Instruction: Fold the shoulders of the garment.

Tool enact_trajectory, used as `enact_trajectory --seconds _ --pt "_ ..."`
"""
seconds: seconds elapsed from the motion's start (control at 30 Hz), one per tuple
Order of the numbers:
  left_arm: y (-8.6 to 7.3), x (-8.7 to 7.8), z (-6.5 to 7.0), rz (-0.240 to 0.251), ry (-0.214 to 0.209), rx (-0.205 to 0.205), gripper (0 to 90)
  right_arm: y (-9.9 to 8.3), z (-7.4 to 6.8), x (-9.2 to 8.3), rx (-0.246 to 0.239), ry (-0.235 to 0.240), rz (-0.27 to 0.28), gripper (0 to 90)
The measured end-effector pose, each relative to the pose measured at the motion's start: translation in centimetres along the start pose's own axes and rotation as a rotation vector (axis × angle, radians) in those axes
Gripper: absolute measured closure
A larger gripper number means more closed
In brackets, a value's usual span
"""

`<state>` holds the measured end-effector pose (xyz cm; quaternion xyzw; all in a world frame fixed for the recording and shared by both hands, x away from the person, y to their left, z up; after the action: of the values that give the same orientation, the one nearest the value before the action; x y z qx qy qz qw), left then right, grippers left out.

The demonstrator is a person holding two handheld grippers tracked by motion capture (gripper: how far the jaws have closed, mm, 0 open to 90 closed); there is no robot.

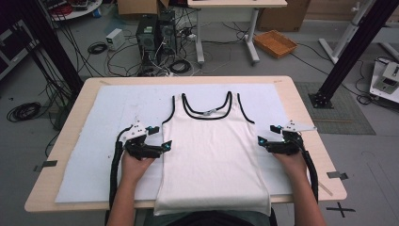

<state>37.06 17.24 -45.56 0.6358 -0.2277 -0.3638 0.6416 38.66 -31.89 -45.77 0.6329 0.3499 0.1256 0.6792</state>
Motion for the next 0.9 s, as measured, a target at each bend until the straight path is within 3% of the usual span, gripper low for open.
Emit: enact_trajectory --seconds 0.37,0.73,0.9 --pt "-0.03 0.14 0.28 -0.01 0.0 0.023 16.6 -0.01 -0.02 0.06 0.003 0.005 -0.008 21.6" --pt "-0.03 0.13 0.16 -0.009 0.008 0.008 16.6 0.0 -0.1 0.0 -0.01 -0.007 0.0 21.6" --pt "-0.02 0.18 0.21 -0.015 0.014 0.02 16.6 0.08 -0.06 0.18 -0.009 0.019 -0.017 21.6"
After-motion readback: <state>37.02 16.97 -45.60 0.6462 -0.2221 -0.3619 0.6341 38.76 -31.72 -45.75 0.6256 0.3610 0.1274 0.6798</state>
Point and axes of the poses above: each handheld gripper's, and its own axes: x roughly forward along the jaws, y roughly out of its top, z roughly to its right, the point moved 2 cm from there along x, roughly forward along the jaws, and after that the axes turned 10 degrees about z, right-handed, at the moved point
